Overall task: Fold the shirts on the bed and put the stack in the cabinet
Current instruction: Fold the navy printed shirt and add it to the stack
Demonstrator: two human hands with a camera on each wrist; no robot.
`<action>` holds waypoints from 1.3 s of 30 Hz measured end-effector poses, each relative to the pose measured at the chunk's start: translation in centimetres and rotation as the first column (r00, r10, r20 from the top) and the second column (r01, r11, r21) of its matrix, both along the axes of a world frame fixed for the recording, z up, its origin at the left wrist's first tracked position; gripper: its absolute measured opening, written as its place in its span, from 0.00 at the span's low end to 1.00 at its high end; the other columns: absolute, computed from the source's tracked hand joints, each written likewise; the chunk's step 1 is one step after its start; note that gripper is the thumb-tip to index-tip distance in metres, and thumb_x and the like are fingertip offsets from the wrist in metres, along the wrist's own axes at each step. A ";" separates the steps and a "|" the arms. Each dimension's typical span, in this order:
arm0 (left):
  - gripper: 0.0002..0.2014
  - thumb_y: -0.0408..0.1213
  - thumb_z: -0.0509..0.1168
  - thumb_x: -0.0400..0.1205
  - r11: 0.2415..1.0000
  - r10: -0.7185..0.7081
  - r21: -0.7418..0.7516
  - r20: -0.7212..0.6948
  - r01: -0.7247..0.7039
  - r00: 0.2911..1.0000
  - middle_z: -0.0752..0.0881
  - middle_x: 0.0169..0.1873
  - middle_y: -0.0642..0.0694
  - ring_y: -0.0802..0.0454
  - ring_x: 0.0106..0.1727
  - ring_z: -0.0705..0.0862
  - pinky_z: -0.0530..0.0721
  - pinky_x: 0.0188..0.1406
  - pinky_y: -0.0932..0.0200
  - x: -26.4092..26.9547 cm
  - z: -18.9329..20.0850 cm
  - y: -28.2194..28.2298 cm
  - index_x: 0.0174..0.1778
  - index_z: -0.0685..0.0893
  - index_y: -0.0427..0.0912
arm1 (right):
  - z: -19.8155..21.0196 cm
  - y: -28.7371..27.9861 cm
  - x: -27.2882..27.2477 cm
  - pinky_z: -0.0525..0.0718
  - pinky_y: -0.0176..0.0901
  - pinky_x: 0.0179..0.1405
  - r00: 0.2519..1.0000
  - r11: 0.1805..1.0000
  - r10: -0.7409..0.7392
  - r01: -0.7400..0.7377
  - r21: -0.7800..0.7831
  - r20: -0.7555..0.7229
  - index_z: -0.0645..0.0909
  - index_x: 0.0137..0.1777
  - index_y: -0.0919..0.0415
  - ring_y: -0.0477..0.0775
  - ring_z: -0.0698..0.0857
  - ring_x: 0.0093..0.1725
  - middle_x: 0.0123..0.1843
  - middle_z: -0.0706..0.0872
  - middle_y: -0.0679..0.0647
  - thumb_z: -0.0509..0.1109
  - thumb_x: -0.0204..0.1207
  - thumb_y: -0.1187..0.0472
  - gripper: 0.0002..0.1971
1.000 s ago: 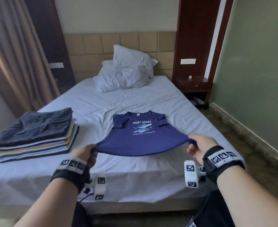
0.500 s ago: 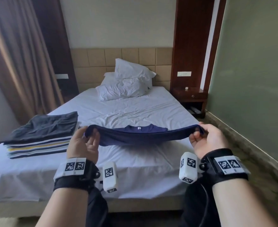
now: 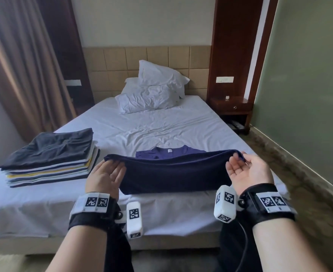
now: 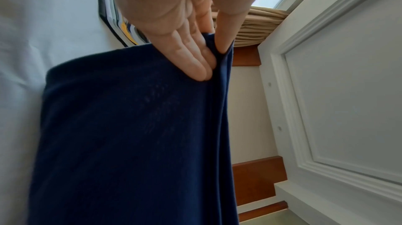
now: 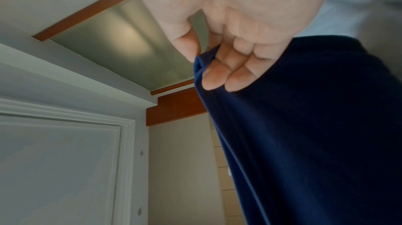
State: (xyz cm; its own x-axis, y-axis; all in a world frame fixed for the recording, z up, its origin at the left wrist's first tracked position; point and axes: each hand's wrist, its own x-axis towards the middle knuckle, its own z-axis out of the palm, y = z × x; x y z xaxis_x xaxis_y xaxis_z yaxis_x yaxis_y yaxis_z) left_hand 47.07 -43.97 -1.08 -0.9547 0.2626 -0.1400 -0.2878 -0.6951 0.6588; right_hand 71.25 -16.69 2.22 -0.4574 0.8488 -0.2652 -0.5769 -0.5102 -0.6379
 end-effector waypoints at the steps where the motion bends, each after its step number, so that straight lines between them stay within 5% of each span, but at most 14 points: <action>1: 0.15 0.27 0.61 0.88 1.000 0.001 -0.026 0.027 0.000 1.000 0.93 0.49 0.36 0.42 0.48 0.94 0.93 0.51 0.49 -0.6 -0.3 0.4 0.70 0.81 0.35 | -0.2 0.4 -0.6 0.87 0.51 0.52 1.000 1.000 0.003 -0.002 -0.008 0.011 0.83 0.56 0.60 0.56 0.89 0.53 0.50 0.89 0.57 0.63 0.83 0.61 0.09; 4: 0.13 0.34 0.65 0.88 0.995 0.017 -0.099 0.111 -0.005 0.994 0.94 0.38 0.44 0.48 0.39 0.95 0.91 0.34 0.58 -2.4 -0.9 1.9 0.68 0.82 0.41 | -0.8 1.8 -2.8 0.86 0.51 0.54 0.999 1.000 0.004 -0.002 -0.028 0.053 0.83 0.58 0.60 0.56 0.89 0.54 0.51 0.88 0.56 0.63 0.84 0.59 0.10; 8: 0.09 0.37 0.69 0.86 0.985 0.026 -0.175 0.197 0.009 0.980 0.90 0.29 0.50 0.54 0.30 0.91 0.88 0.30 0.64 -5.7 -2.3 4.0 0.60 0.83 0.42 | -2.2 4.3 -6.3 0.87 0.52 0.57 0.993 0.998 0.009 -0.002 -0.062 0.117 0.83 0.58 0.59 0.57 0.90 0.56 0.53 0.89 0.57 0.62 0.83 0.57 0.11; 16: 0.08 0.34 0.67 0.87 0.963 0.006 -0.259 0.306 0.078 0.952 0.93 0.35 0.45 0.44 0.52 0.93 0.92 0.41 0.56 -14.5 -6.3 10.5 0.60 0.84 0.39 | -6.2 10.8 -14.3 0.84 0.52 0.67 0.976 0.992 0.089 -0.069 -0.107 0.200 0.83 0.60 0.58 0.57 0.90 0.61 0.61 0.90 0.56 0.60 0.85 0.52 0.14; 28: 0.18 0.36 0.64 0.89 0.936 0.021 -0.335 0.366 0.110 0.930 0.94 0.37 0.45 0.47 0.38 0.94 0.92 0.35 0.57 -26.6 -10.7 19.4 0.75 0.80 0.39 | -10.8 22.1 -25.7 0.76 0.53 0.77 0.933 0.964 0.252 -0.219 -0.149 0.257 0.72 0.80 0.62 0.58 0.84 0.68 0.68 0.86 0.59 0.59 0.87 0.48 0.26; 33: 0.08 0.36 0.63 0.89 0.924 0.022 -0.363 0.364 0.120 0.931 0.93 0.41 0.45 0.47 0.48 0.93 0.92 0.50 0.56 -30.2 -10.4 22.1 0.61 0.84 0.39 | -11.6 24.9 -29.0 0.76 0.54 0.77 0.921 0.962 0.263 -0.228 -0.150 0.288 0.71 0.81 0.61 0.57 0.85 0.67 0.67 0.87 0.58 0.61 0.85 0.47 0.28; 35: 0.06 0.36 0.63 0.89 0.922 0.011 -0.363 0.374 0.136 0.927 0.93 0.41 0.45 0.47 0.54 0.91 0.92 0.45 0.57 -31.4 -10.4 22.8 0.55 0.84 0.39 | -11.8 25.7 -30.2 0.76 0.54 0.77 0.915 0.964 0.261 -0.229 -0.139 0.307 0.71 0.82 0.61 0.57 0.85 0.67 0.67 0.87 0.58 0.61 0.85 0.47 0.29; 39: 0.13 0.36 0.61 0.90 0.897 -0.032 -0.397 0.384 0.196 0.923 0.90 0.49 0.44 0.46 0.56 0.90 0.90 0.42 0.58 -32.8 -12.1 23.5 0.70 0.81 0.38 | -12.6 26.1 -32.2 0.77 0.52 0.76 0.877 0.960 0.280 -0.245 -0.137 0.390 0.67 0.84 0.62 0.58 0.83 0.70 0.70 0.84 0.59 0.62 0.86 0.49 0.30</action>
State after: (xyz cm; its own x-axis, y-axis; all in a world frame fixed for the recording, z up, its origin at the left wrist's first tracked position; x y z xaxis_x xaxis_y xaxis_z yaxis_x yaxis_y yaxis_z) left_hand 14.27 -20.42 -13.17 -0.7831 0.2040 -0.5874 -0.6203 -0.3233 0.7146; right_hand 39.01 9.41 -10.42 -0.4999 0.6802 -0.5361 -0.1176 -0.6666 -0.7361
